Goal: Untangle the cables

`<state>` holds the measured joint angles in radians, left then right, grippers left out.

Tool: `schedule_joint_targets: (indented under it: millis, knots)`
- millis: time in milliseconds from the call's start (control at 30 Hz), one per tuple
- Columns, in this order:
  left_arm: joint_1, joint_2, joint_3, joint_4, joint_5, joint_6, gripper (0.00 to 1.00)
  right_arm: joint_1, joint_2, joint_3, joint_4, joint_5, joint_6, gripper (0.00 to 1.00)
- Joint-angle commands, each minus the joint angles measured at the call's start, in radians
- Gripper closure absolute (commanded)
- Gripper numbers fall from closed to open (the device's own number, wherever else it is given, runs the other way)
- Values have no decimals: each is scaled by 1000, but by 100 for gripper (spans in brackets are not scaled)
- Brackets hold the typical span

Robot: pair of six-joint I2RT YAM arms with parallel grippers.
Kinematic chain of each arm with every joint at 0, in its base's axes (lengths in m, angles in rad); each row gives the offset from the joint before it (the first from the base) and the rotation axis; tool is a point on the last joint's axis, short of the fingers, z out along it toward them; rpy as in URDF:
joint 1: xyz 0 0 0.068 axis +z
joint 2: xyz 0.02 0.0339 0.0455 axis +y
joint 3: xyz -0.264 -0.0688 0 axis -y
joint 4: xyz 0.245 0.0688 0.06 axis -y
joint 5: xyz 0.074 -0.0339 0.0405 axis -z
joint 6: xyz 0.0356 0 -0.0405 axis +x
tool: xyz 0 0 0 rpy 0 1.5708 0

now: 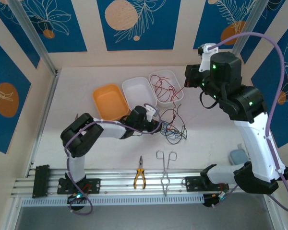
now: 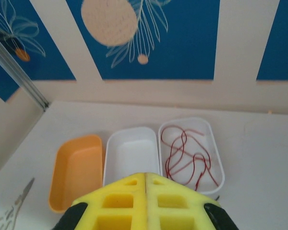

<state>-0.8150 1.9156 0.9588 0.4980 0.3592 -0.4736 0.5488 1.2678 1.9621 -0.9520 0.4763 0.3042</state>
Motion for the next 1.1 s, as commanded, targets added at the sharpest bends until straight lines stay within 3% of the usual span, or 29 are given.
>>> schedule_joint_targets:
  millis: [0,333,567,767,933,1067]
  knots:
    - [-6,6,-17,31,19,-14,78,-7,-10,65,81,25,-59,100]
    - [-6,18,-25,34,17,-22,87,-16,28,230,161,27,-147,100]
    - [-6,34,-25,17,3,-20,100,-22,105,448,186,-6,-226,100]
    - [-6,39,-30,23,3,-23,100,-24,177,578,203,-18,-283,100]
    - [-6,-7,-48,30,15,-27,84,-49,188,506,223,-1,-279,100]
    - [-7,-91,-73,11,15,-20,59,-124,223,488,201,-35,-229,100]
